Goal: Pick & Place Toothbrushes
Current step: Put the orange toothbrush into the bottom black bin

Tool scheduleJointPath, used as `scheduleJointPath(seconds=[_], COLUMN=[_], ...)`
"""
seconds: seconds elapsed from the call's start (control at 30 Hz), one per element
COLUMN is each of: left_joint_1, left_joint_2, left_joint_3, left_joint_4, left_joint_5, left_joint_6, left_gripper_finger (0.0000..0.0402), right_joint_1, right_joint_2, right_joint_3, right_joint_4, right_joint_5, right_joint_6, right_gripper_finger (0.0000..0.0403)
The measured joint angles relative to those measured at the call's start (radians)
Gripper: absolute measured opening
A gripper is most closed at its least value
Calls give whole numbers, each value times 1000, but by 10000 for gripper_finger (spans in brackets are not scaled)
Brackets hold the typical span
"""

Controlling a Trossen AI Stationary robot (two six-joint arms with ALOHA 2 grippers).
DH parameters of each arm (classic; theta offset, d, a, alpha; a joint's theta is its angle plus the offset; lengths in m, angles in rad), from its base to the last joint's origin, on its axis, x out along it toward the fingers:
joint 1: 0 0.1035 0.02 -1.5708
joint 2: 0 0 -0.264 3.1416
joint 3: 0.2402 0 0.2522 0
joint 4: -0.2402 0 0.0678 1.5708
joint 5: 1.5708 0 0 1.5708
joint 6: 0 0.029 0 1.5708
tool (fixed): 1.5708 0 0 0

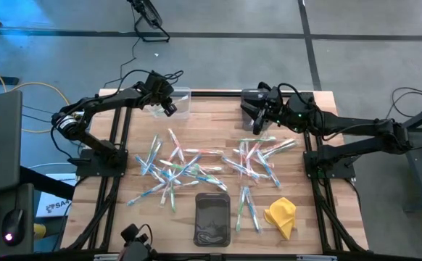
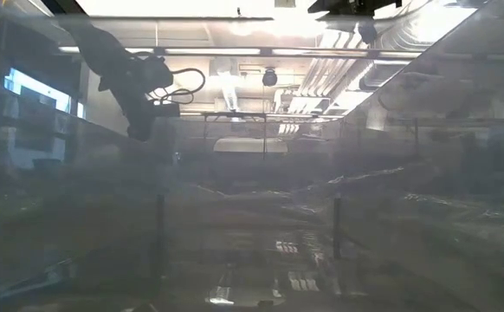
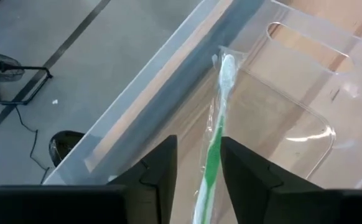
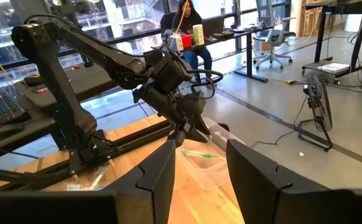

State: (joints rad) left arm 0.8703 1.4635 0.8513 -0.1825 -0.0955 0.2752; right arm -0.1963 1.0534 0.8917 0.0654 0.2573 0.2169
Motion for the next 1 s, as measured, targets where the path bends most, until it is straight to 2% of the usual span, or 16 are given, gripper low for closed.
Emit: scheduleJointPath(seconds=[0.23,0.43,0.73,1.0], left_joint_1=[0,0,0,0], left_joint_2=[0,0,0,-20], left_joint_3=[0,0,0,0], left_joint_4=[0,0,1,16], left_joint_5=[62,64,68,177], left_joint_6=[-40,-107,-153,-180], left_gripper_finger=[82,57,54,54], right_joint_1=[0,0,0,0], right_joint_2=[0,0,0,0], right_joint_3=[0,0,0,0], right_joint_4=[0,-1,-2,-2], right_joint_5=[2,2,2,2], right_joint_6=[-2,-3,-3,-3], right_gripper_finger=[136,136,136,136])
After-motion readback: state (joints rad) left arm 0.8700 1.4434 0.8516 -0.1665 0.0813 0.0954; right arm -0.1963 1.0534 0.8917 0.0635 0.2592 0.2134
